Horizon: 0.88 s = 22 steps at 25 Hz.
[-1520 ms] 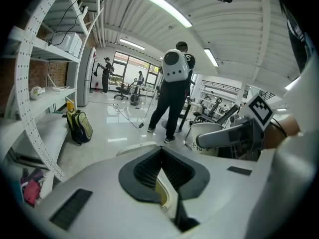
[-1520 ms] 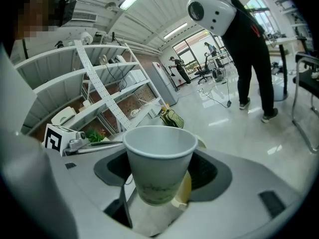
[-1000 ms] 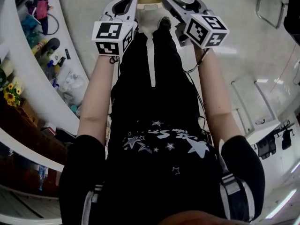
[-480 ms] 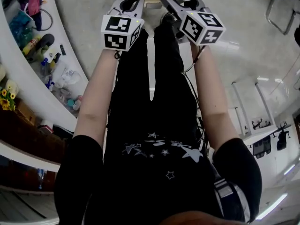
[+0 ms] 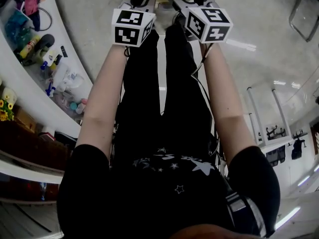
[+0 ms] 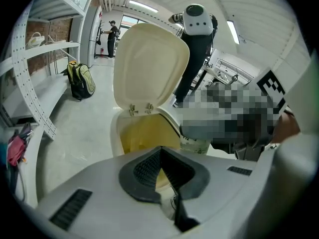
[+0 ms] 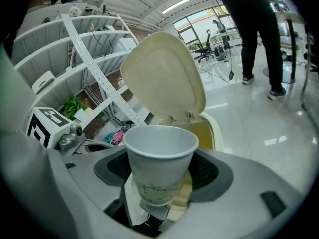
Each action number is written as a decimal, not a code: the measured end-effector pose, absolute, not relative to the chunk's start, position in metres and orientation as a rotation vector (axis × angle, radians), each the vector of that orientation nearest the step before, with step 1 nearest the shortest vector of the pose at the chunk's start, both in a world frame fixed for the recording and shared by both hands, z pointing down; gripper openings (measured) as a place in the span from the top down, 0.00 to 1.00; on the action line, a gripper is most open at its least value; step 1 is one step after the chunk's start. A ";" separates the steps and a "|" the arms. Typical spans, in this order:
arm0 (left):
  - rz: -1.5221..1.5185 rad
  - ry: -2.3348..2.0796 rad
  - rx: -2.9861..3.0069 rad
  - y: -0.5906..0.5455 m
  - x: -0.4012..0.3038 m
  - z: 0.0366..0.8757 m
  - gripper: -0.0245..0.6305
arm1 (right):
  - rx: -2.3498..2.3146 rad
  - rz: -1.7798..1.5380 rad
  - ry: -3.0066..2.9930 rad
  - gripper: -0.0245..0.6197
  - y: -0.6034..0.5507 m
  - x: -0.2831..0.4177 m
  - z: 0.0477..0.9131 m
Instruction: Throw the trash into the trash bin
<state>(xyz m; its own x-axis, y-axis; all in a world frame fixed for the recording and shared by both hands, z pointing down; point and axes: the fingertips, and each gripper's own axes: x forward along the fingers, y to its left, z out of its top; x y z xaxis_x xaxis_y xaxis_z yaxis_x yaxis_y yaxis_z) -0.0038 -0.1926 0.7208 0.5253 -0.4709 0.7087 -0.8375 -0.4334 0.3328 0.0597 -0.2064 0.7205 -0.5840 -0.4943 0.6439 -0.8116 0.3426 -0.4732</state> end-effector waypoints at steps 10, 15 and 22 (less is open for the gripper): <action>0.697 -1.061 2.053 -0.200 -0.009 0.736 0.95 | 1.107 1.068 -2.182 0.45 -0.214 0.054 0.739; 0.693 -1.058 2.059 -0.202 -0.008 0.735 0.95 | 1.115 1.083 -2.172 0.42 -0.216 0.055 0.740; 0.695 -1.056 2.069 -0.205 -0.011 0.729 0.95 | 1.101 1.074 -2.168 0.36 -0.216 0.051 0.735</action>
